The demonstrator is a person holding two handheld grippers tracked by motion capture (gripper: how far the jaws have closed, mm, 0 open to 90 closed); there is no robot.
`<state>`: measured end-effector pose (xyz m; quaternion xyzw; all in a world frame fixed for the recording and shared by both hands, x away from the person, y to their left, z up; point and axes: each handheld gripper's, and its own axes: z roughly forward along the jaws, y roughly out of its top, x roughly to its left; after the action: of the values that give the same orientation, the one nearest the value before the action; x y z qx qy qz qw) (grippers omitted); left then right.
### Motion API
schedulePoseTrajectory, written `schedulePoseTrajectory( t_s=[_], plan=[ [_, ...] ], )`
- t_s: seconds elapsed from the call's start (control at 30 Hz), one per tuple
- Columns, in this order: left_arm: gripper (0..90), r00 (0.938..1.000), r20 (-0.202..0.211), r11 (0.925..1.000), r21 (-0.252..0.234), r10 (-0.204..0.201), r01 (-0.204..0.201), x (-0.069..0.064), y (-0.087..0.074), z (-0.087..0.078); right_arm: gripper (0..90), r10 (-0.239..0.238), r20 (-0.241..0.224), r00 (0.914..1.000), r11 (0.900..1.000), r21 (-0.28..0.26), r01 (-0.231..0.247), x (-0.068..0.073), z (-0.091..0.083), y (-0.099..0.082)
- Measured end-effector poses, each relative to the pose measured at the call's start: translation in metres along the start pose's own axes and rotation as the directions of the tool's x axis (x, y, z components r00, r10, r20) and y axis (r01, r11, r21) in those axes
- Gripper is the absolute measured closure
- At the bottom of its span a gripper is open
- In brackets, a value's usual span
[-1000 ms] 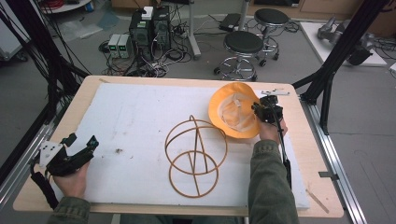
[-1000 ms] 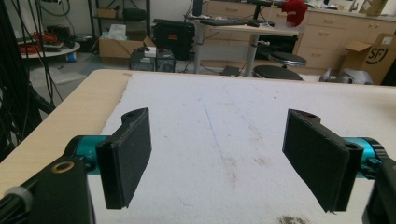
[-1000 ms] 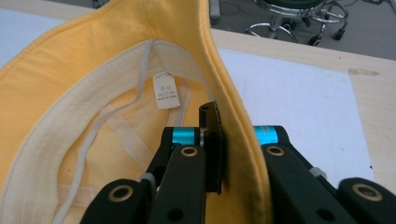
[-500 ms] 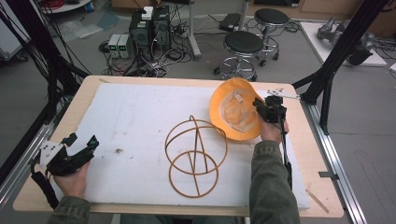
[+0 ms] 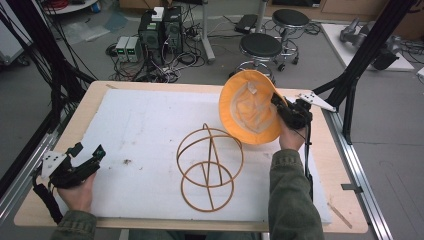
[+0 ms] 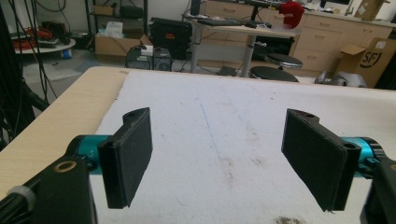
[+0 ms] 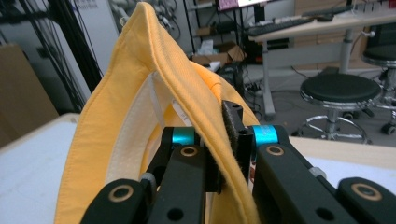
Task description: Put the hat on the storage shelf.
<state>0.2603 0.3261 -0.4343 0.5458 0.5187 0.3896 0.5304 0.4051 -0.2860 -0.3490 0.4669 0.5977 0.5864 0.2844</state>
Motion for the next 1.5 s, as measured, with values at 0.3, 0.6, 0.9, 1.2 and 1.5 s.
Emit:
schedulePoseTrajectory(
  t_s=[0.3,0.6,0.9,1.2,1.5],
  plan=[
    [25.6,1.0000,0.001,1.0000,-0.004,-0.009,0.009,0.000,0.000,0.000,87.0,0.023,-0.038,0.9990,0.9882,-0.150,-0.028,0.001,-0.017,0.012],
    [25.5,0.9999,0.004,0.9999,0.000,-0.013,0.013,0.000,0.000,0.001,87.0,0.013,-0.088,0.9960,0.9682,-0.248,-0.034,0.008,-0.030,0.020],
    [25.6,0.9999,0.004,0.9999,-0.002,-0.015,0.015,0.000,-0.001,0.001,86.9,0.022,-0.085,0.9961,0.9572,-0.286,-0.045,0.015,-0.036,0.024],
    [25.6,0.9998,0.008,0.9998,-0.002,-0.019,0.019,-0.002,-0.001,0.002,86.8,-0.091,-0.123,0.9883,0.9500,-0.308,0.049,0.044,-0.041,0.042],
    [25.5,0.9997,0.002,0.9996,-0.005,-0.026,0.026,0.001,-0.001,-0.001,86.8,-0.172,-0.119,0.9778,0.9347,-0.333,0.124,0.071,-0.043,0.055]
  ],
)
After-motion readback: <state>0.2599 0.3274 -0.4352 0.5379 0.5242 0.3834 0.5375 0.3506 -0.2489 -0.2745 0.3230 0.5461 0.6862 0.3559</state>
